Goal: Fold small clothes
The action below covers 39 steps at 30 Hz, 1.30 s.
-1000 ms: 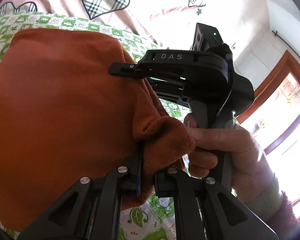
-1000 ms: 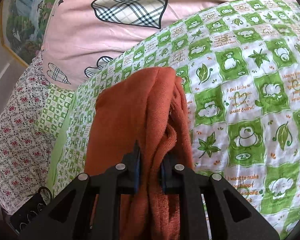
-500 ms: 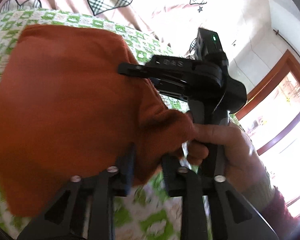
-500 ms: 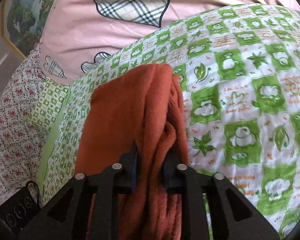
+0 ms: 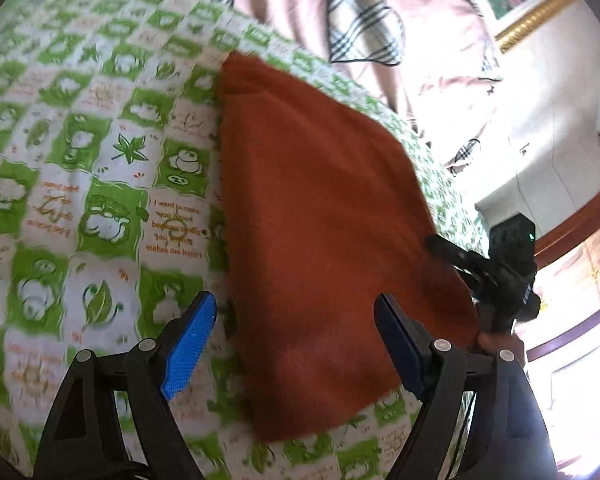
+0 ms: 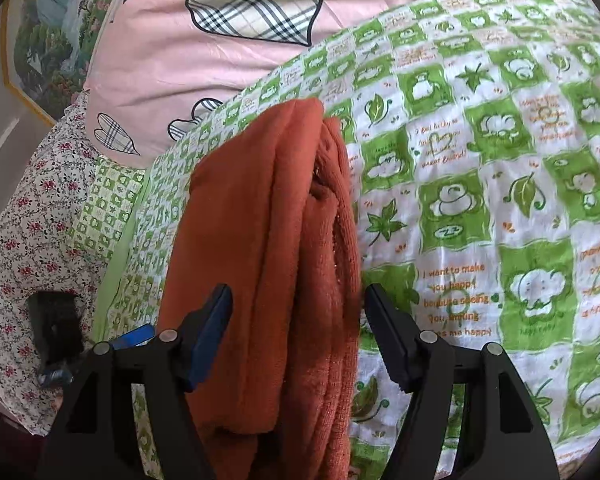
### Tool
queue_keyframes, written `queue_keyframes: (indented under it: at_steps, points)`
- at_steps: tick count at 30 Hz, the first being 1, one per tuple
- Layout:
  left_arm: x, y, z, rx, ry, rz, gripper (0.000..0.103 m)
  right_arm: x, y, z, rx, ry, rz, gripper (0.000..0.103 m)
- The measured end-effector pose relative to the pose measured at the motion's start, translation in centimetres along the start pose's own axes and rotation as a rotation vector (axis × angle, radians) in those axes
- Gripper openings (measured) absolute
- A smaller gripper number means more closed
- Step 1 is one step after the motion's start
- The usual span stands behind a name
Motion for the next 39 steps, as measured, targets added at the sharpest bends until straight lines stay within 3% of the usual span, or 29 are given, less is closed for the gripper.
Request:
queue_keyframes:
  at_steps: [4, 7, 8, 9, 12, 14, 19, 28, 33, 37, 39]
  points:
    - [-0.7, 2.4, -0.5, 0.003, 0.0, -0.037, 0.081, -0.1, 0.9, -0.3, -0.01, -0.005, -0.027, 0.069]
    - [-1.3, 3.4, 0.3, 0.013, 0.039, -0.013, 0.079, -0.1, 1.8, -0.4, -0.008, -0.007, -0.05, 0.069]
    - [-1.5, 3.8, 0.7, 0.026, 0.054, -0.014, 0.07, -0.1, 2.1, -0.4, -0.01, -0.005, -0.057, 0.069]
    - [-1.6, 4.6, 0.8, 0.027, 0.062, -0.026, 0.054, -0.1, 2.4, -0.5, -0.016, -0.001, -0.066, 0.07]
    - [-2.0, 5.9, 0.4, 0.044, 0.061, -0.048, 0.028, 0.1, 3.1, -1.2, -0.037, -0.009, -0.098, 0.07]
    - [-2.2, 4.8, 0.5, 0.082, 0.071, -0.021, 0.021, 0.5, 3.4, -2.2, -0.035, -0.022, -0.112, 0.044]
    - [-1.3, -0.3, 0.9, 0.095, 0.117, 0.042, 0.02, 2.0, 3.2, -5.0, -0.1, -0.036, -0.084, 0.033]
    - [2.7, -11.3, -4.5, 0.05, 0.079, 0.129, 0.02, 7.4, 6.8, -13.2, -0.255, -0.081, -0.113, 0.032]
    - [4.5, -15.6, -7.8, 0.021, 0.043, 0.152, 0.021, 9.9, 9.5, -17.0, -0.317, -0.094, -0.159, 0.032]
    - [6.4, -15.6, -11.8, -0.021, -0.036, 0.102, 0.023, 11.8, 11.8, -17.7, -0.275, -0.103, -0.21, 0.033]
    - [7.2, -15.5, -13.2, -0.003, -0.079, 0.091, 0.026, 12.4, 12.2, -17.8, -0.217, -0.131, -0.217, 0.037]
Point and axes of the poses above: each gripper's, at about its wrist camera, not at the fingertips, and y roughly the way its jaws point, z to its right, x to its underside, the point moved 2 cm from there along y, roughly the way its jaws point
